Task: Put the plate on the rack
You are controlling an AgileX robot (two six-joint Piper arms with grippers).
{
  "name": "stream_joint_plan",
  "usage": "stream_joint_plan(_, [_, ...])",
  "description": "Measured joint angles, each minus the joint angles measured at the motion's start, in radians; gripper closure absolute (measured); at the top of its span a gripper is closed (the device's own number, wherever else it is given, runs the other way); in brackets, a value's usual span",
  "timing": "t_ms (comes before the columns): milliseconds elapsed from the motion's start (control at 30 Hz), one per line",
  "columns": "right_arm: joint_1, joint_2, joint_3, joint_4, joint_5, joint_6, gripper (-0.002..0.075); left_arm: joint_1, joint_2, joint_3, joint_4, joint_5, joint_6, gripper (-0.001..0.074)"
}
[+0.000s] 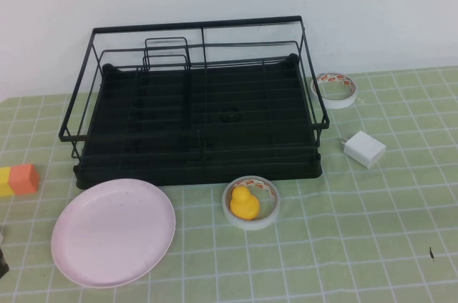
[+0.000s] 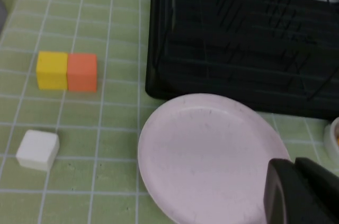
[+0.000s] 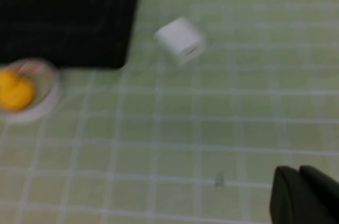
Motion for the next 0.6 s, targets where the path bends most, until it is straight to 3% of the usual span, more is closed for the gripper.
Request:
stream_joint_plan(267, [0.034, 0.459, -0.126, 0.639, 0.149, -0.633, 0.0727, 0.0, 0.014, -0.006, 0.013, 0.026, 0.0, 0.0736])
stream_joint_plan(600, [0.398, 0.883, -0.371, 0.865, 0.091, -0.739, 0.0727, 0.0, 0.016, -0.006, 0.042, 0.072, 0.0, 0.0737])
